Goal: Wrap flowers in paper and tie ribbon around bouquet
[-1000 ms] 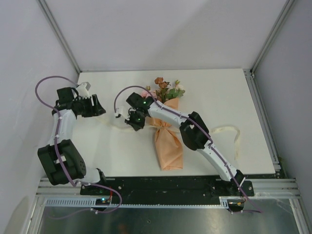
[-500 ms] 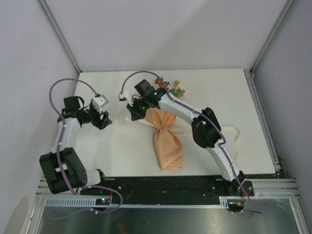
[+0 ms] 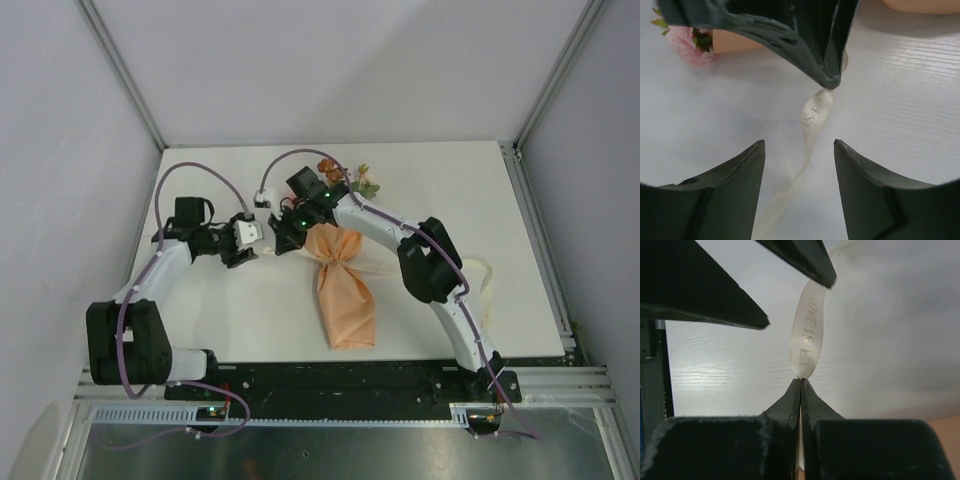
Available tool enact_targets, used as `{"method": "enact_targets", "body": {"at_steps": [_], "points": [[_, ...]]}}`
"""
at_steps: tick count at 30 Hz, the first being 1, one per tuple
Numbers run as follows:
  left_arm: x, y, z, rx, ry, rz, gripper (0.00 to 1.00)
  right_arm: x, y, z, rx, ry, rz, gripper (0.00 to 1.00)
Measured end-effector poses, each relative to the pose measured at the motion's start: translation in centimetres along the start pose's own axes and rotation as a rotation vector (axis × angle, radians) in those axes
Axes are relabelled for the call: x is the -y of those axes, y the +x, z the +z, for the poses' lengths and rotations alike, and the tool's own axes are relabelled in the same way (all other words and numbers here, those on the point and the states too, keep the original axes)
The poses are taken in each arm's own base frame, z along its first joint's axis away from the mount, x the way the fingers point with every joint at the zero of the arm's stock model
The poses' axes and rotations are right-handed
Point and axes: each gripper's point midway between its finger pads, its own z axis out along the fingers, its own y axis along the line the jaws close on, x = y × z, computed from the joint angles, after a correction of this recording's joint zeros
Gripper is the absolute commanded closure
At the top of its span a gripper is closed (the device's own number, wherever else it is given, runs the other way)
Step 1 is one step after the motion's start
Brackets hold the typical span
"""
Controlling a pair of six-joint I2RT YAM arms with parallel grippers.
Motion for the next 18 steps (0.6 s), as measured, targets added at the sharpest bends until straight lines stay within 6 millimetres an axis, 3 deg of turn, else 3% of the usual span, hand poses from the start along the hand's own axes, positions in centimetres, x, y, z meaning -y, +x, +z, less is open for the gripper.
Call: {"method": "enact_targets", "body": {"at_steps": [4, 6, 14, 15, 18], "points": [[0.5, 0.1, 1.2, -0.009, 0.037, 0.034, 0.40, -0.4, -1.3, -0.9, 0.037, -0.010, -0.009, 1.00], [0.8, 0.3, 1.8, -0.021, 0.056, 0.049, 0.47, -0.4, -1.9, -1.4, 0.057, -0.009, -0.012, 1.00], [0.9, 0.0, 2.8, -0.036, 0.070, 0.089, 0.92, 0.0, -2.4, -2.1, 0.083, -0.014, -0.003, 1.00], [1.0, -0.2, 2.9, -0.032, 0.072, 0.091, 0.96, 0.0, -2.4, -2.2, 0.084, -0.015, -0.002, 0.97], [1.5, -1.7, 3.1, -0.013, 0.076, 0.115, 0.99, 0.2, -2.2, -2.4, 0.082, -0.016, 0.013, 0.69]]}}
